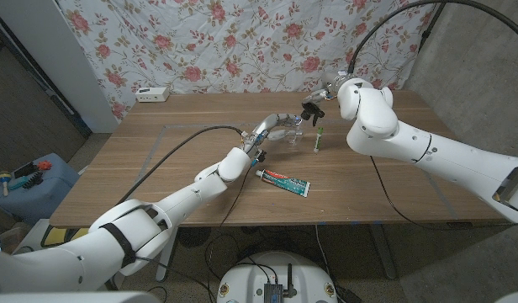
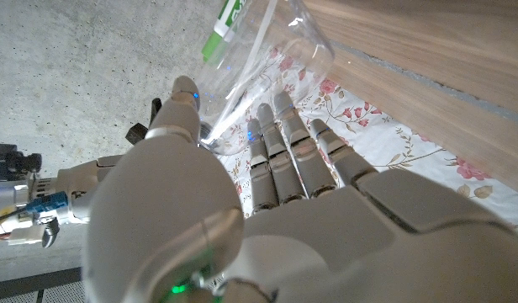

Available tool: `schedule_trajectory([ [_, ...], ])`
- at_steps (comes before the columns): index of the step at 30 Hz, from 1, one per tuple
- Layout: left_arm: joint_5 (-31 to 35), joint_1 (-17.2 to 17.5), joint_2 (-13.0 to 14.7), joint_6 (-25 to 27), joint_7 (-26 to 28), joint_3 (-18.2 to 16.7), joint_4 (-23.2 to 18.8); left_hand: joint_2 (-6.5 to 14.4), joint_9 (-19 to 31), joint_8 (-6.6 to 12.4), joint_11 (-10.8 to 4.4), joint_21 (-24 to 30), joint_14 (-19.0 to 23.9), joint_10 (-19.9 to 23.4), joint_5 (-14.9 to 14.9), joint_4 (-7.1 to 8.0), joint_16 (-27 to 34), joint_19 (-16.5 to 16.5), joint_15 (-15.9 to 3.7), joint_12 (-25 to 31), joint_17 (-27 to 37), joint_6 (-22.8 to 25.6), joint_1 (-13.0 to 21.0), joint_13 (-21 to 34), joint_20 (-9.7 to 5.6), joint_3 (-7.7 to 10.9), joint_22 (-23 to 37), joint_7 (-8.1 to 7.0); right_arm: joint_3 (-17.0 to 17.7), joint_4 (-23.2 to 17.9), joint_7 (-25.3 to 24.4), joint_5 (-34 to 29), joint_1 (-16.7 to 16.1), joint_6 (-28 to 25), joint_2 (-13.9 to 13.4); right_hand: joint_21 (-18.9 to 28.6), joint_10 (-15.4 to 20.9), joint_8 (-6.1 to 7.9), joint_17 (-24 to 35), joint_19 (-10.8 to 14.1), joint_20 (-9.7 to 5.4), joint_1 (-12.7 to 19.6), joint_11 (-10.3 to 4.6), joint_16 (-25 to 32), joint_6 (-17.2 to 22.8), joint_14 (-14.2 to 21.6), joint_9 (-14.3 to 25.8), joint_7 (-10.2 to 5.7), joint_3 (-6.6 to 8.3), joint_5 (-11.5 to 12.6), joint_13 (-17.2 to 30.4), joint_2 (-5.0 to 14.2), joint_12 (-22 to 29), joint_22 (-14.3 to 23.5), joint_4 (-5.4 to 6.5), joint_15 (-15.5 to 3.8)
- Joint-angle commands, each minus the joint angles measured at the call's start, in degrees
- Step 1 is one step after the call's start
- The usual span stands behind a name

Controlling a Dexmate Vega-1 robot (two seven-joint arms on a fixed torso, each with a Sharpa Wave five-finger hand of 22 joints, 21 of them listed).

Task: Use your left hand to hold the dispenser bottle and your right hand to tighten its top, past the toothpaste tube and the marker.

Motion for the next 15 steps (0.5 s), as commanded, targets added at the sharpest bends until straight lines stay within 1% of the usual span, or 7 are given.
schedule_trajectory([
  [1,0.0,0.1,-0.2,-0.1,0.4,-0.1,0.4,2.3,0.1,0.4,-0.31,0.0,0.4,0.2,0.4,3.89,0.3,-0.3,-4.12,0.3,0.2,3.2,-1.3,0.3,-3.04,4.42,0.2,-2.53,-3.1,1.0,1.9,-2.3,2.1,-2.4,1.1,0.0,0.6,0.87,0.1,0.7,-0.16,0.4,-0.02,0.6,1.7,1.1,0.1,0.13,0.29,-0.1,0.2,-0.05,0.2,0.2,-0.43,-0.29],
  [3,0.0,0.1,-0.2,-0.2,0.5,-0.1,0.5,2.3,0.1,0.4,-0.34,0.0,0.4,0.2,0.4,3.92,0.4,-0.3,-4.06,0.3,0.2,3.2,-1.4,0.3,-3.01,4.42,0.2,-2.42,-3.4,1.3,1.9,-2.3,2.3,-2.5,1.3,0.0,0.6,0.93,0.1,0.8,-0.11,0.5,-0.01,0.7,1.9,1.4,0.1,0.17,0.34,-0.1,0.1,-0.04,0.1,0.2,-0.55,-0.35],
  [4,0.0,0.1,-0.2,-0.2,0.5,-0.1,0.5,2.3,0.1,0.39,-0.43,0.0,0.4,0.3,0.4,3.94,0.4,-0.3,-4.03,0.3,0.2,3.2,-1.4,0.3,-3.02,4.42,0.2,-2.37,-3.6,1.4,2.0,-2.5,2.6,-2.7,1.4,-0.1,2.1,1.0,0.1,0.8,-0.1,0.5,-0.37,0.7,2.2,1.5,0.1,0.19,0.41,-0.2,0.2,0.04,0.5,0.2,-0.68,-0.35],
  [6,0.0,0.0,-0.3,-0.3,0.5,-0.1,0.7,2.3,0.1,0.37,-0.33,0.0,0.4,0.3,0.4,3.93,0.3,-0.3,-4.03,0.4,0.2,3.1,-1.4,0.3,-3.01,4.43,0.2,-2.43,-4.1,1.7,2.2,-2.9,2.9,-3.1,1.7,-0.1,2.1,1.18,0.1,0.9,-0.05,0.6,-0.36,0.7,2.6,1.7,0.1,0.23,0.45,-0.2,0.1,0.05,0.4,0.2,-0.8,-0.44],
  [10,0.0,-0.2,-0.5,-0.5,0.6,-0.1,1.2,2.3,0.1,0.39,-0.35,0.0,0.3,0.3,0.4,3.93,0.3,-0.3,-3.98,0.4,0.2,3.2,-1.4,0.3,-3.01,4.44,0.2,-2.37,-4.9,2.2,2.5,-3.3,3.7,-4.2,2.2,-0.1,3.4,1.76,0.1,1.2,0.09,0.8,-0.21,0.9,4.0,2.5,0.0,0.29,0.65,-0.2,0.1,0.2,0.7,0.2,-1.15,-0.56],
  [12,-0.1,-0.3,-0.7,-0.7,0.8,-0.1,1.6,2.4,0.1,0.39,-0.39,0.0,0.4,0.3,0.4,4.02,0.4,-0.4,-3.91,0.3,0.2,3.2,-1.5,0.3,-2.97,4.45,0.2,-2.4,-5.7,2.7,3.2,-3.4,4.5,-5.0,2.6,-0.1,3.8,2.09,0.2,1.3,0.06,0.7,-0.5,1.0,4.6,3.1,0.0,0.33,0.73,-0.3,0.1,0.35,0.7,0.2,-1.2,-0.72],
  [15,-0.1,-0.3,-0.7,-0.8,0.8,0.0,1.7,2.4,0.1,0.37,-0.45,0.0,0.4,0.1,0.4,4.09,0.3,-0.4,-3.94,0.3,0.2,3.2,-1.6,0.3,-2.95,4.49,0.2,-2.33,-6.6,3.0,3.5,-3.4,5.3,-6.1,2.9,0.0,4.5,2.58,0.2,1.7,0.16,0.9,-0.42,1.1,5.3,3.4,0.0,0.48,0.87,-0.3,0.1,0.5,0.8,0.2,-1.41,-0.88],
])
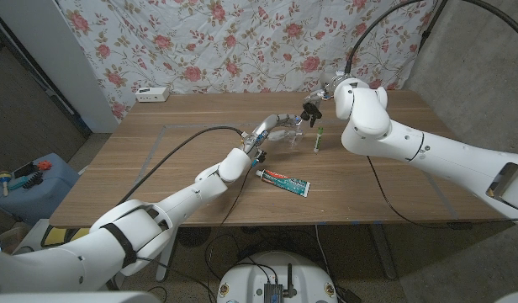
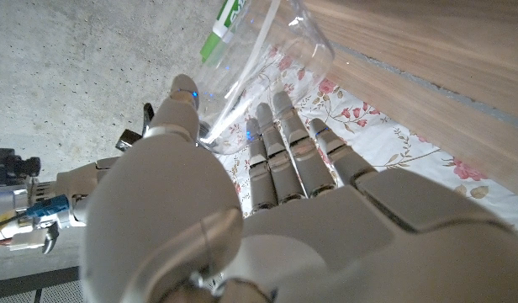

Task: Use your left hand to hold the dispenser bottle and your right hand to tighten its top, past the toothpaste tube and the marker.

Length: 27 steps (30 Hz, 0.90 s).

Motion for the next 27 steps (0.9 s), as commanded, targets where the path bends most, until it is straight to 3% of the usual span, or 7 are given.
schedule_trajectory([
  [1,-0.1,-0.4,-0.3,-0.6,0.4,0.0,1.0,2.4,0.1,0.35,-0.42,0.0,0.4,0.2,0.4,4.12,0.3,-0.4,-3.96,0.3,0.2,3.1,-1.6,0.3,-2.94,4.49,0.2,-2.33,-3.6,1.7,1.6,-1.0,3.2,-3.5,1.6,-0.1,1.3,0.94,0.2,0.8,0.04,0.6,0.05,0.6,1.3,0.9,0.3,0.12,0.43,-0.1,0.0,0.24,0.4,0.1,-0.56,-0.25],
  [11,-0.3,-0.5,-0.5,-1.1,0.5,0.0,1.6,2.5,0.1,0.33,-0.2,0.0,0.3,0.2,0.4,4.15,0.3,-0.4,-3.99,0.3,0.1,3.1,-1.7,0.3,-2.95,4.6,0.2,-2.3,-6.2,2.1,0.7,0.8,5.6,-5.5,1.9,-0.1,3.0,2.44,0.1,1.2,-0.01,1.1,-0.06,0.8,2.3,2.3,0.4,0.31,0.74,-0.2,0.0,0.58,0.6,0.1,-1.18,-0.62],
  [14,-0.4,-0.6,-0.5,-1.2,0.4,0.1,1.8,2.6,0.1,0.33,-0.34,0.0,0.3,0.2,0.4,4.16,0.3,-0.4,-3.97,0.3,0.1,3.1,-1.8,0.3,-2.92,4.64,0.2,-2.26,-6.9,2.0,0.1,1.7,6.2,-6.2,1.9,-0.1,3.8,3.17,0.0,1.3,-0.09,1.6,-0.12,0.9,2.4,2.8,0.5,0.32,0.96,-0.2,-0.1,0.72,0.7,0.1,-1.64,-0.83],
  [15,-0.4,-0.7,-0.5,-1.3,0.4,0.1,1.9,2.6,0.1,0.34,-0.28,0.0,0.3,0.2,0.4,4.16,0.3,-0.4,-3.94,0.3,0.1,3.1,-1.8,0.3,-2.92,4.66,0.2,-2.32,-7.2,1.9,-0.1,1.9,6.5,-6.4,1.8,-0.2,3.8,3.63,0.0,1.3,-0.11,1.7,-0.9,0.8,2.5,3.0,0.5,0.32,1.02,-0.2,-0.1,0.79,0.6,0.1,-1.83,-0.81],
  [23,-0.4,-0.9,-0.7,-2.0,0.5,0.2,2.7,2.6,0.1,0.37,-0.14,0.0,0.2,0.2,0.4,4.1,0.3,-0.4,-3.97,0.3,0.2,3.2,-1.8,0.3,-2.93,4.68,0.2,-2.42,-10.0,1.5,-1.8,5.2,9.3,-9.1,1.9,-0.3,5.4,5.22,-0.2,1.5,-0.3,2.2,-0.41,0.9,2.6,3.9,0.5,0.25,1.18,-0.3,-0.2,1.02,0.7,0.1,-2.52,-1.23],
  [27,-0.4,-0.9,-0.6,-2.0,0.4,0.1,2.6,2.6,0.1,0.36,-0.16,0.0,0.2,0.2,0.4,4.09,0.3,-0.4,-3.95,0.3,0.2,3.2,-1.8,0.3,-2.88,4.7,0.2,-2.36,-11.4,1.2,-3.6,7.4,10.7,-10.3,1.9,-0.3,5.8,5.95,-0.2,1.5,-0.36,2.3,-1.0,1.0,2.6,4.5,0.6,0.31,1.16,-0.3,-0.3,1.12,0.6,0.1,-2.74,-1.37],
])
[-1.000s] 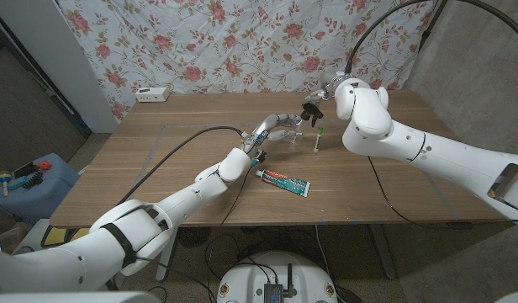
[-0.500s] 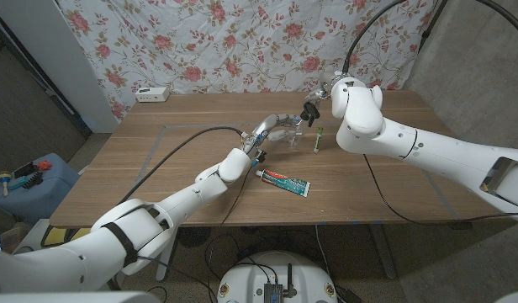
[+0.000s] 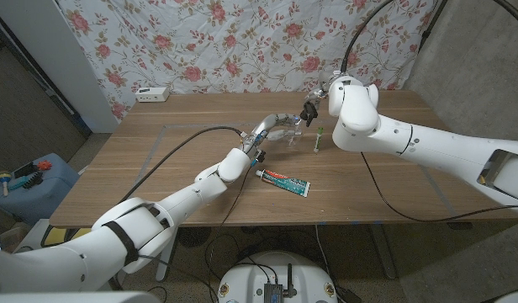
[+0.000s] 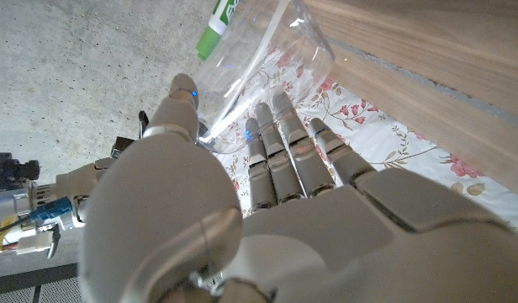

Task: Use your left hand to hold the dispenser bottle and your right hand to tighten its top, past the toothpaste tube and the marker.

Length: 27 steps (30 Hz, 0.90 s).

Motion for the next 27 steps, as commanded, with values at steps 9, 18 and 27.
schedule_trajectory([
  [9,-0.1,-0.3,-0.2,-1.0,0.1,0.1,1.0,2.6,0.2,0.41,-0.49,0.0,0.3,0.3,0.1,4.06,0.3,-0.2,-4.01,0.3,0.2,3.3,-1.9,0.3,-3.09,4.74,0.2,-2.36,-3.5,-2.2,-8.8,10.3,4.1,-3.7,-0.8,-0.2,1.0,3.79,0.3,0.7,-0.15,-3.6,0.43,0.2,-0.2,1.3,0.0,0.6,-1.58,-0.8,-0.1,-0.13,-0.7,0.1,1.19,0.35],
  [18,-0.3,-0.9,-0.9,-1.8,0.3,0.3,2.9,2.6,0.2,0.41,-0.55,0.0,0.3,0.4,0.1,3.99,0.3,-0.2,-4.09,0.3,0.2,3.3,-1.8,0.3,-3.05,4.78,0.2,-2.31,-4.0,-3.6,-13.7,16.2,5.4,-3.4,-2.3,-0.3,-0.2,2.72,0.7,0.6,0.44,-10.8,1.48,-0.7,-3.7,1.0,-0.6,1.16,-4.73,-0.6,0.0,-2.39,-2.3,0.1,3.97,1.46],
  [27,-0.4,-1.5,-1.7,-2.9,1.2,0.5,5.0,2.7,0.2,0.42,-0.48,0.0,0.4,0.3,0.1,3.99,0.4,-0.2,-3.99,0.3,0.2,3.3,-1.9,0.3,-3.06,4.77,0.2,-2.24,-6.5,-4.3,-16.4,19.8,8.4,-4.2,-3.2,-0.4,-1.2,0.42,0.8,0.3,0.98,-15.0,2.15,-1.5,-7.3,0.6,-0.5,0.93,-6.51,0.1,0.1,-3.23,-3.2,0.1,5.73,1.81],
])
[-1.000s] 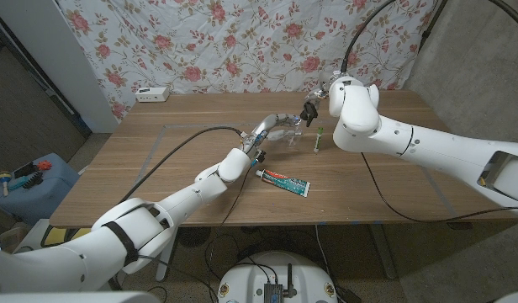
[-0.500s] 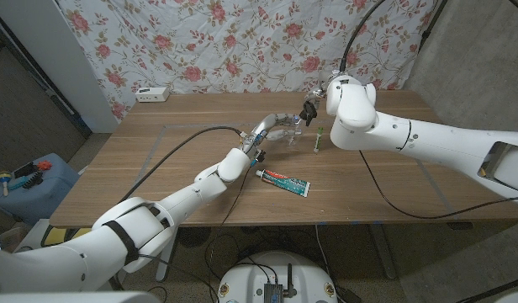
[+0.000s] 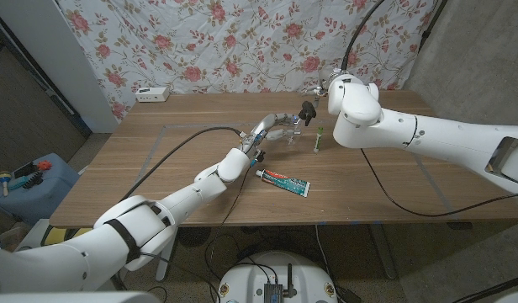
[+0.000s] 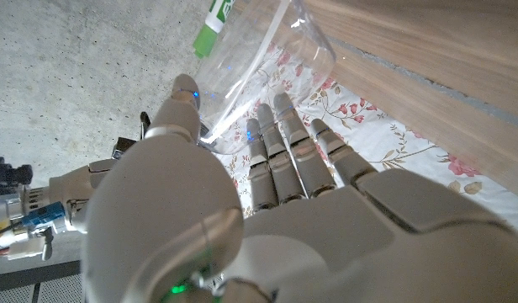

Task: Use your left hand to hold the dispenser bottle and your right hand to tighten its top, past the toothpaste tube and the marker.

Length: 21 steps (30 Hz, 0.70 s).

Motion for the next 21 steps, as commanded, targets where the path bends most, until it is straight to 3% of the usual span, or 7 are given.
schedule_trajectory([
  [1,-0.1,-0.8,-1.0,-1.6,1.0,0.3,2.6,2.7,0.1,0.41,-0.39,0.0,0.5,0.2,0.2,4.25,0.3,-0.2,-4.08,0.3,0.2,3.3,-1.9,0.3,-3.08,4.51,0.2,-2.22,-2.6,-1.5,-4.3,5.4,3.6,-0.5,-1.8,-0.2,-0.6,-1.21,0.1,-0.1,0.67,-1.2,0.33,-0.4,-2.2,0.0,0.2,-0.06,-0.58,0.6,0.2,-0.17,-0.4,0.1,0.29,0.36],
  [5,-0.4,-1.1,-1.4,-2.2,1.0,0.4,3.5,2.6,0.1,0.42,-0.48,0.0,0.5,0.3,0.2,4.21,0.3,-0.2,-4.09,0.3,0.2,3.3,-1.9,0.3,-3.1,4.5,0.2,-2.32,-3.7,-2.0,-5.0,6.9,5.0,-0.5,-2.6,-0.3,-1.6,-3.66,-0.1,-0.6,0.83,-2.0,0.61,-1.4,-6.8,-1.1,0.4,-0.28,-0.89,1.2,0.4,-0.22,-1.0,0.1,0.44,1.06],
  [12,-0.9,-1.8,-2.1,-3.1,0.9,0.7,5.3,2.6,0.1,0.4,-0.58,0.0,0.4,0.4,0.2,4.16,0.3,-0.2,-4.23,0.4,0.2,3.3,-1.8,0.3,-3.11,4.52,0.2,-2.33,-5.2,-3.9,-6.4,8.7,6.8,1.0,-4.7,-0.7,-5.5,-6.07,-0.1,-2.7,1.43,-2.7,0.71,-3.0,-11.4,-3.6,0.7,-0.77,-1.29,1.7,0.5,-0.4,-2.2,0.1,0.48,1.62],
  [15,-1.0,-1.9,-2.3,-3.3,0.9,0.8,5.7,2.6,0.1,0.38,-0.5,0.0,0.4,0.3,0.2,4.17,0.3,-0.2,-4.19,0.3,0.2,3.2,-1.9,0.3,-3.1,4.51,0.2,-2.32,-6.3,-4.4,-5.8,9.2,8.2,0.9,-5.4,-0.9,-6.7,-7.07,-0.1,-3.9,1.61,-2.6,0.45,-3.3,-13.6,-4.1,0.9,-1.65,-1.43,1.9,0.5,-0.78,-2.2,0.1,0.18,1.71],
  [16,-1.0,-2.0,-2.3,-3.3,0.8,0.8,5.8,2.6,0.1,0.38,-0.57,0.0,0.4,0.3,0.2,4.16,0.3,-0.2,-4.23,0.3,0.2,3.2,-1.9,0.3,-3.06,4.52,0.2,-2.38,-6.6,-4.7,-5.7,9.3,8.5,1.1,-5.7,-0.9,-7.7,-8.0,-0.1,-5.1,1.37,-2.3,-0.1,-3.6,-16.1,-4.8,1.2,-2.23,-1.61,2.1,0.6,-1.28,-2.3,0.1,-0.23,1.68],
  [21,-1.1,-2.0,-2.2,-3.3,1.0,0.9,5.5,2.5,0.1,0.4,-0.55,0.0,0.5,0.4,0.2,4.15,0.3,-0.2,-4.24,0.4,0.2,3.3,-1.9,0.3,-3.09,4.47,0.2,-2.39,-5.6,-5.9,-5.7,9.6,8.2,3.2,-7.7,-0.7,-10.2,-9.29,0.0,-6.2,1.14,-1.2,-0.33,-4.1,-21.0,-6.6,2.2,-3.3,-1.54,2.6,0.8,-1.78,-2.4,0.1,-1.24,1.77],
])
